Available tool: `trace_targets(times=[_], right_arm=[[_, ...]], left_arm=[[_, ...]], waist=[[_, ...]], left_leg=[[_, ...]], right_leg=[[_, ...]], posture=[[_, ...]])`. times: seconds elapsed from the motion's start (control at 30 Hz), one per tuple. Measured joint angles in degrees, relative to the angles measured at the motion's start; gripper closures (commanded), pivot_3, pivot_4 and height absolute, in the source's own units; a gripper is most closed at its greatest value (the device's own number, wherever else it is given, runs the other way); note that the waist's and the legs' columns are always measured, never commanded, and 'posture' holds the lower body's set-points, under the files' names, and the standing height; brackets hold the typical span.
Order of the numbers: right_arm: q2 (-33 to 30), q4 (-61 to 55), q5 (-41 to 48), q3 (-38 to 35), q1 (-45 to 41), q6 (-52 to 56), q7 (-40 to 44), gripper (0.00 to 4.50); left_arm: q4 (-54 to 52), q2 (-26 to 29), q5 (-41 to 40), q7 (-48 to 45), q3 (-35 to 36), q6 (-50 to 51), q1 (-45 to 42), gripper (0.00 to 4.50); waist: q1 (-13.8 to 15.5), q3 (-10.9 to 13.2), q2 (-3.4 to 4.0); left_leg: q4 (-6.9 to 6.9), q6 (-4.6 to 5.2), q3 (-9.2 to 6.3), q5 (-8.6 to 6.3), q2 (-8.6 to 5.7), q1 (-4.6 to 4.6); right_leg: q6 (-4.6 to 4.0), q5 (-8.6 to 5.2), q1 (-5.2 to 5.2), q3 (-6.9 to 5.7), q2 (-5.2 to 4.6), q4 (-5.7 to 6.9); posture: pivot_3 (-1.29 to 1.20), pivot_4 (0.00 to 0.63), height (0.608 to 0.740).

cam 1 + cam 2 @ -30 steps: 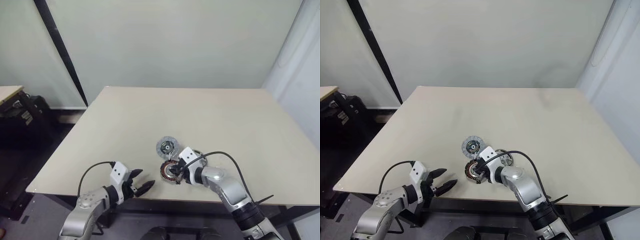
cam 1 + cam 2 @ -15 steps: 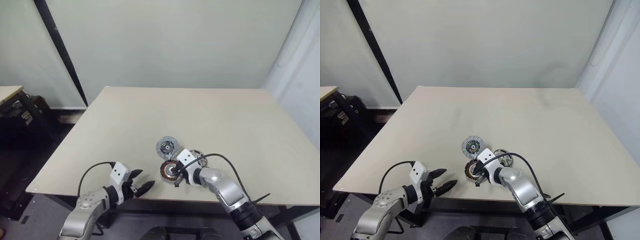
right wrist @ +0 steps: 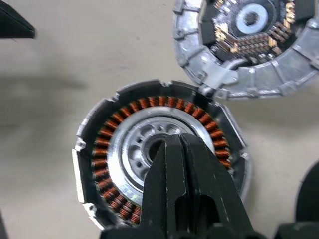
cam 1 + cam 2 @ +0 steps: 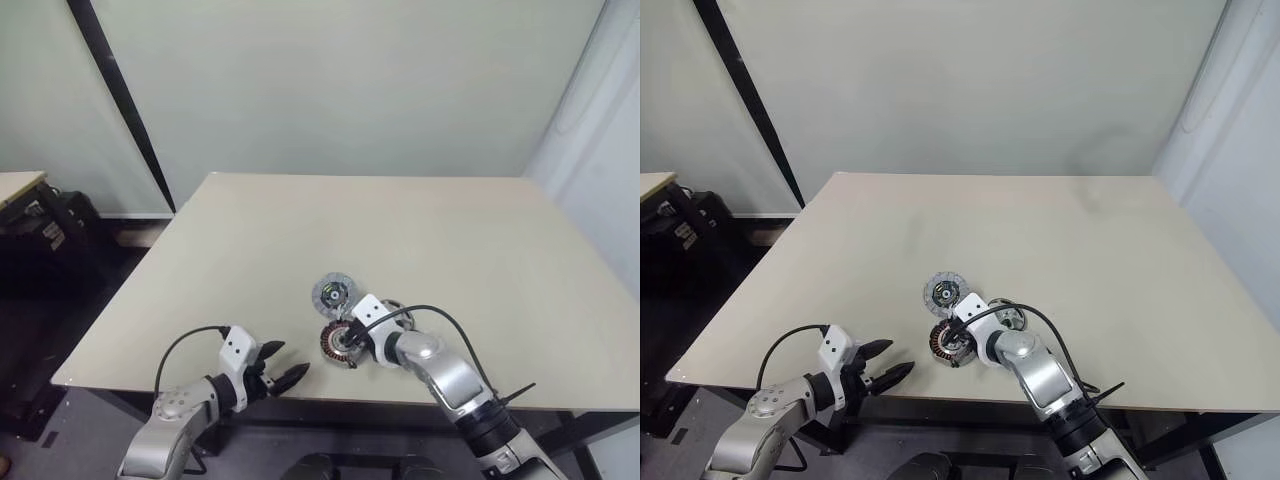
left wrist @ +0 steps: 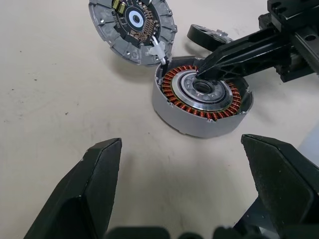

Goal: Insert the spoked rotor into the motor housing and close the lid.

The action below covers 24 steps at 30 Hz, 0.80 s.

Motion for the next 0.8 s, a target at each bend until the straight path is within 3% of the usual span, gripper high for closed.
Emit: trace_targets(times=[0.3, 0.57, 0.67, 0.8], right_arm=[[-2.1, -0.2, -1.2, 2.7, 0.3, -1.1, 1.9, 4.48], [-0.1, -0.6, 1.7, -1.9, 1.3, -2.0, 1.9, 4.48], [0.3, -2.7, 3.5, -4.5, 1.2, -2.6, 2.1, 3.90], [-1.5, -6.4, 4.3, -6.4, 1.2, -2.7, 2.3, 2.58]], left_arm=[[0.0, -0.4, 0.0, 0.3, 0.0, 0.0, -0.1, 0.37], [0.0, -0.9, -0.1, 0.7, 0.1, -0.3, -0.5, 0.37], [0.0, -1.4, -0.1, 1.0, 0.1, -0.3, -0.9, 0.37], [0.0, -1.5, -0.3, 1.0, 0.2, -0.3, -1.5, 0.37]], waist=[[0.0, 0.0, 0.00], [0.0, 0.0, 0.00], [0.0, 0.0, 0.00], [0.0, 0.0, 0.00]], left_leg=[[0.00, 0.00, 0.01, 0.00, 0.02, 0.03], [0.00, 0.00, -0.01, 0.00, 0.02, 0.00], [0.00, 0.00, 0.00, 0.00, 0.02, 0.01], [0.00, -0.01, 0.00, -0.01, 0.01, -0.01]], right_leg=[[0.00, 0.00, 0.02, -0.01, 0.00, 0.00], [0.00, 0.00, 0.01, -0.01, 0.00, 0.00], [0.00, 0.00, 0.01, -0.01, 0.00, 0.00], [0.00, 0.00, 0.00, -0.01, 0.00, -0.01]], posture=[[0.00, 0.000, 0.740], [0.00, 0.000, 0.740], [0.00, 0.000, 0.740], [0.00, 0.000, 0.740]])
